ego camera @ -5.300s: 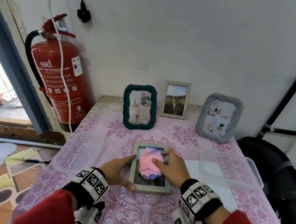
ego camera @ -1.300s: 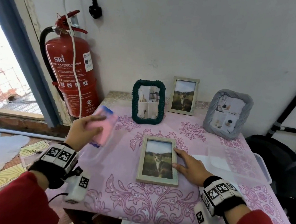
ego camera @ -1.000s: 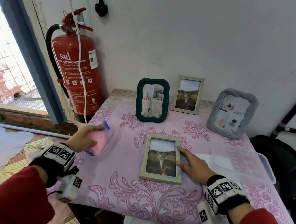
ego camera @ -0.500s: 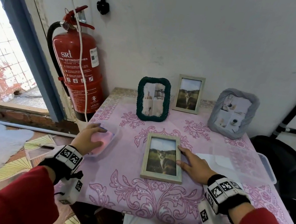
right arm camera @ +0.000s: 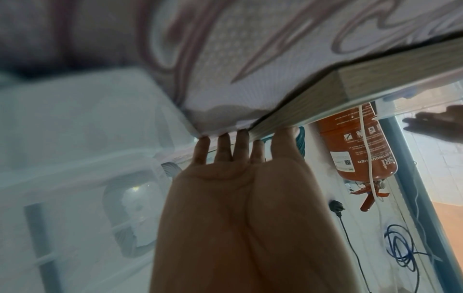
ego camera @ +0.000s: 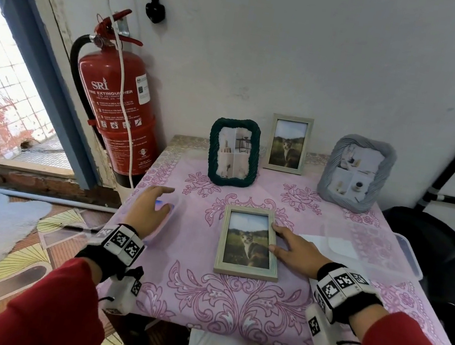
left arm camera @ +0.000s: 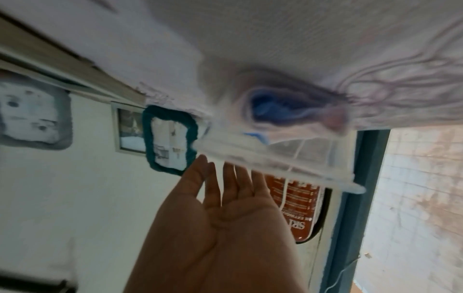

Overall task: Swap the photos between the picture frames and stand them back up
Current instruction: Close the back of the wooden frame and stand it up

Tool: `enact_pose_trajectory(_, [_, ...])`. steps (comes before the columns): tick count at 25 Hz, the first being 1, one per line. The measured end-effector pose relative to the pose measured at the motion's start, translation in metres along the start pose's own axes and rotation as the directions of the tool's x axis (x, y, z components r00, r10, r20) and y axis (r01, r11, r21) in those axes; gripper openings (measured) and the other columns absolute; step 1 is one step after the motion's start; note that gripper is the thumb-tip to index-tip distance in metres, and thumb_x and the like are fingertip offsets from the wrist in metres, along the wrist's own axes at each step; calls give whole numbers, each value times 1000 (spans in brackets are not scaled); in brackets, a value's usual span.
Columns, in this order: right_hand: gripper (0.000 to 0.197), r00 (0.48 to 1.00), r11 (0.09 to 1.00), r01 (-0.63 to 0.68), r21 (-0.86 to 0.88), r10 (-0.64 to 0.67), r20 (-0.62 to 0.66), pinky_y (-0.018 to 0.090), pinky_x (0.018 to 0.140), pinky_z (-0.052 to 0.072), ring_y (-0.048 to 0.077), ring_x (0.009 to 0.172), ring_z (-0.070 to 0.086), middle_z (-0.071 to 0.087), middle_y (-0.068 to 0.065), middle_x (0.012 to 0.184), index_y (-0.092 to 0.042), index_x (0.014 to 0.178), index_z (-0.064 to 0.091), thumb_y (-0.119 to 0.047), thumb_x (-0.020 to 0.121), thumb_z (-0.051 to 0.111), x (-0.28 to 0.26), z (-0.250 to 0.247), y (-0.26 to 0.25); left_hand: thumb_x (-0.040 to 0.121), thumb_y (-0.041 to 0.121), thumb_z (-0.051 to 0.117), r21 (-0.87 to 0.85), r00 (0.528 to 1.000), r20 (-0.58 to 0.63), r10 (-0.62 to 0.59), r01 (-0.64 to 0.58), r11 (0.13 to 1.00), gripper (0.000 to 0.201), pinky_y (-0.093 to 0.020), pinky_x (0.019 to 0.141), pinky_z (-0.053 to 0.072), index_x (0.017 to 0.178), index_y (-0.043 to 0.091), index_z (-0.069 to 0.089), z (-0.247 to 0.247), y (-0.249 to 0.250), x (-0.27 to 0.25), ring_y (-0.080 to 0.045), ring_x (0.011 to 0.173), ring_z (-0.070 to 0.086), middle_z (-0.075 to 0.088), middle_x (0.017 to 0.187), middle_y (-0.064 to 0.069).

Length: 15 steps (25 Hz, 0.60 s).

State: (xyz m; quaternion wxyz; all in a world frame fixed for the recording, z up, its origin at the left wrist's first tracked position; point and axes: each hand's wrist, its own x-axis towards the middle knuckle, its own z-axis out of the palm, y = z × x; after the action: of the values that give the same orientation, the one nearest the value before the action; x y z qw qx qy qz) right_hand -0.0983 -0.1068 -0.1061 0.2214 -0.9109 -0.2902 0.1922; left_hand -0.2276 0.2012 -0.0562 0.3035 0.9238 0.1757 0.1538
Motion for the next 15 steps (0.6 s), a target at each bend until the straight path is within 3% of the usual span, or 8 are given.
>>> enact_pose_trajectory(2, [61, 1000, 1000, -10, -7, 10, -6, 39, 110, 32, 20, 135, 40, 37, 0, 150, -19, 144, 28, -45, 93, 48, 2, -2, -4, 90, 8, 56, -110, 998, -37, 44, -48, 993, 37, -28, 96, 40, 127, 11, 53, 8, 15, 1, -21, 115, 51, 49, 127, -9])
enact_pose_trajectory(5, [59, 998, 998, -35, -57, 32, -57, 38, 102, 41, 24, 124, 49, 49, 5, 139, -14, 136, 35, -44, 89, 54, 6, -2, -15, 89, 8, 58, -231, 999, 23, 36, -30, 972, 37, -26, 90, 43, 125, 10, 52, 27, 35, 3, -17, 102, 53, 51, 119, -8])
enact_pose_trajectory(7, [56, 994, 991, -69, -115, 58, -95, 38, 96, 45, 27, 116, 54, 56, 9, 129, -13, 129, 38, -41, 86, 58, 9, 0, -23, 89, 10, 59, -314, 991, 125, -39, 77, 946, 39, -28, 78, 46, 126, 8, 49, 41, 43, 4, -18, 91, 55, 55, 108, -9])
enact_pose_trajectory(10, [44, 981, 986, -105, -131, 80, -179, 35, 84, 45, 28, 108, 52, 59, 11, 116, -13, 116, 43, -36, 83, 61, 13, 2, -29, 91, 11, 56, -383, 933, 319, -165, 286, 879, 46, -27, 61, 47, 133, 7, 39, 61, 48, 0, -22, 85, 53, 52, 86, -3])
enact_pose_trajectory(12, [42, 971, 993, -111, -38, 100, -217, 33, 84, 43, 28, 108, 51, 56, 11, 116, -12, 115, 46, -29, 81, 64, 16, 3, -31, 91, 12, 56, -379, 896, 400, -192, 353, 855, 50, -26, 59, 47, 136, 7, 34, 72, 48, -3, -22, 81, 54, 50, 79, -2])
enact_pose_trajectory(15, [50, 957, 989, -129, 75, 144, -251, 32, 88, 42, 30, 111, 52, 55, 15, 121, -7, 123, 46, -20, 79, 66, 21, 6, -33, 91, 12, 57, -404, 876, 441, -194, 387, 829, 52, -26, 57, 47, 136, 6, 32, 81, 48, -5, -15, 65, 55, 52, 76, -4])
